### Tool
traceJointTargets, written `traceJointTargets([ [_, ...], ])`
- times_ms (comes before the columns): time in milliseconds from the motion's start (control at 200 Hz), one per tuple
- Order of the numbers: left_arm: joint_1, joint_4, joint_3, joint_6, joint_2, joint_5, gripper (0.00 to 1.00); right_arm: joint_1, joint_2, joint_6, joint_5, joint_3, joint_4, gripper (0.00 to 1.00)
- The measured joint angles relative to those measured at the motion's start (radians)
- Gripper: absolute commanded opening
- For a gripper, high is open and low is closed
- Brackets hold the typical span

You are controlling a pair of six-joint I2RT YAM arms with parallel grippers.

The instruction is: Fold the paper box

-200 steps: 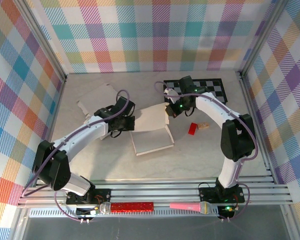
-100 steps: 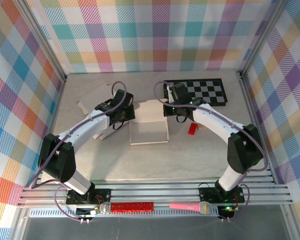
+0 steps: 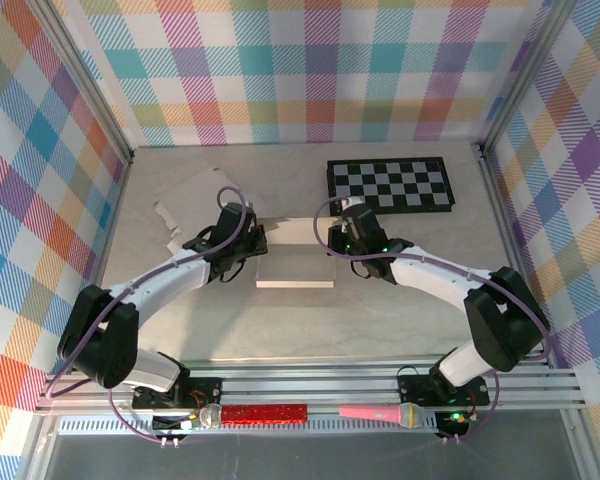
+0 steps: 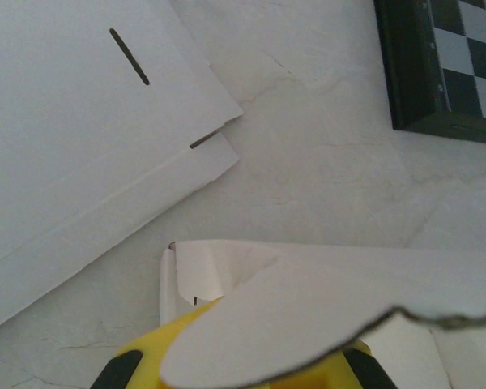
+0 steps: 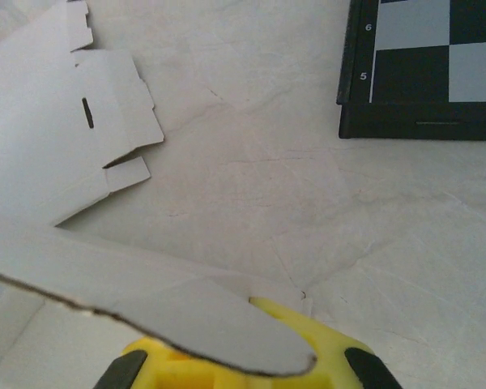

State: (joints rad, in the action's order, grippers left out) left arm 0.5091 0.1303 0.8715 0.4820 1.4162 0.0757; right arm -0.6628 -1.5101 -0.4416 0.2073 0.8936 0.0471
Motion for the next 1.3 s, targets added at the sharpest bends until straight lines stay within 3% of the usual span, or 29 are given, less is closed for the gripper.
traceJointTargets([
  [505,0.013,-0.009,0.009,0.025,-0.018,-0.011,0.00,-0.079,0.001,-0.171,0.200,0.051,-0.079,0.00],
  [1025,0.055,-0.151,-0.161,0.045,-0.069,-0.002,0.00,-0.113,0.019,-0.202,0.225,-0.077,0.023,0.00],
  [1145,0.069,-0.149,-0.164,0.041,-0.074,0.017,0.00,-0.117,0.022,-0.224,0.230,-0.056,-0.038,0.12],
  [1300,0.095,-0.139,-0.168,0.023,-0.077,0.031,0.00,-0.132,0.028,-0.302,0.187,0.025,-0.249,0.51],
])
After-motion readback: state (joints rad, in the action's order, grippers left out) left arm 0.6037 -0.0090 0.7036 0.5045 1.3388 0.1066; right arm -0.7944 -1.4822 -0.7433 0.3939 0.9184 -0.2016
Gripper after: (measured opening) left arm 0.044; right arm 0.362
